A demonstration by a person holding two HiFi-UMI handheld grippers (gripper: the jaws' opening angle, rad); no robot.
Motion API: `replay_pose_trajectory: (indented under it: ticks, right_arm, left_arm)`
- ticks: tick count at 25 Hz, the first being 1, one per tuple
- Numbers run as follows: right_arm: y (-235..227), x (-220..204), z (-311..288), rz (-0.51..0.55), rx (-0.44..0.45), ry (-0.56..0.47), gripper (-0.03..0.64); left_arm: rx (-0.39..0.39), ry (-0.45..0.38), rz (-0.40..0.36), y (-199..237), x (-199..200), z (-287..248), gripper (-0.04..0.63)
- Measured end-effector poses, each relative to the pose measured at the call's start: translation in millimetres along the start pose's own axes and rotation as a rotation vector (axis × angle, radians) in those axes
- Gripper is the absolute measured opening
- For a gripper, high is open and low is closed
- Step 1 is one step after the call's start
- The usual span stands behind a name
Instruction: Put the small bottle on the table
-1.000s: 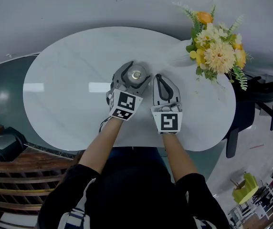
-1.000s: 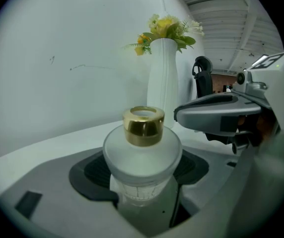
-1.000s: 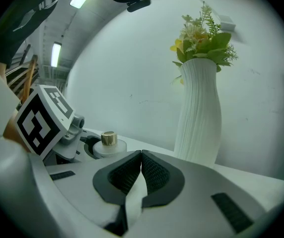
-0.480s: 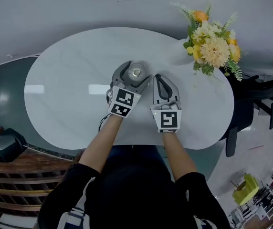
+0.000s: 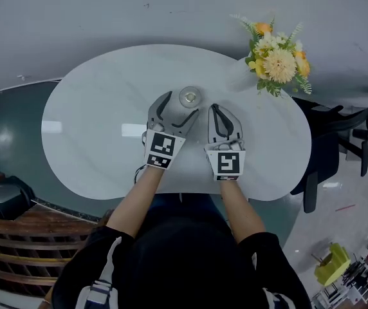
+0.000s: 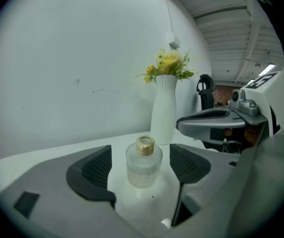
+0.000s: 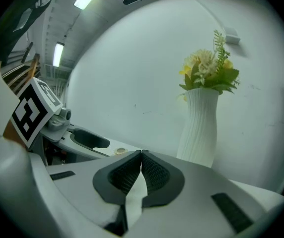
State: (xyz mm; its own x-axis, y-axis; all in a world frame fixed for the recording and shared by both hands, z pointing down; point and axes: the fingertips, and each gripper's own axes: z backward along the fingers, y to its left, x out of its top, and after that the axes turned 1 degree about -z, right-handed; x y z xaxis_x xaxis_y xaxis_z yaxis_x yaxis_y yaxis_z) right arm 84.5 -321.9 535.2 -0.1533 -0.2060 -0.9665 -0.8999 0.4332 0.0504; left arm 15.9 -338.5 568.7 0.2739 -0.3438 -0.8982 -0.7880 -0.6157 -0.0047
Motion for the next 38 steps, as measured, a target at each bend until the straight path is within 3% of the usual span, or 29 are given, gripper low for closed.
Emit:
replay_pose_trajectory:
  ticks: [2, 5, 12, 29, 38]
  right_arm:
    - [3, 9, 4, 0.007, -0.001, -0.017, 0.023]
    - [6, 27, 10, 0.012, -0.008, -0.047, 0.023]
    - [11, 70, 36, -0.007, -0.044, -0.099, 0.022]
    - [20, 157, 116, 0.021, -0.091, -0.212, 0.021]
    - [35, 182, 137, 0.051, -0.071, -0.240, 0.022]
  left_arm:
    - [0.025, -0.043, -0.010, 2, 13, 12, 0.351]
    - [0.064, -0.113, -0.028, 5, 37, 30, 0.182]
    - [0.118, -0.215, -0.043, -1, 78, 74, 0.017]
    - [0.151, -0.339, -0.010, -23, 153, 171, 0.008]
    - [0.178, -0.328, 0.019, -29, 154, 198, 0.008]
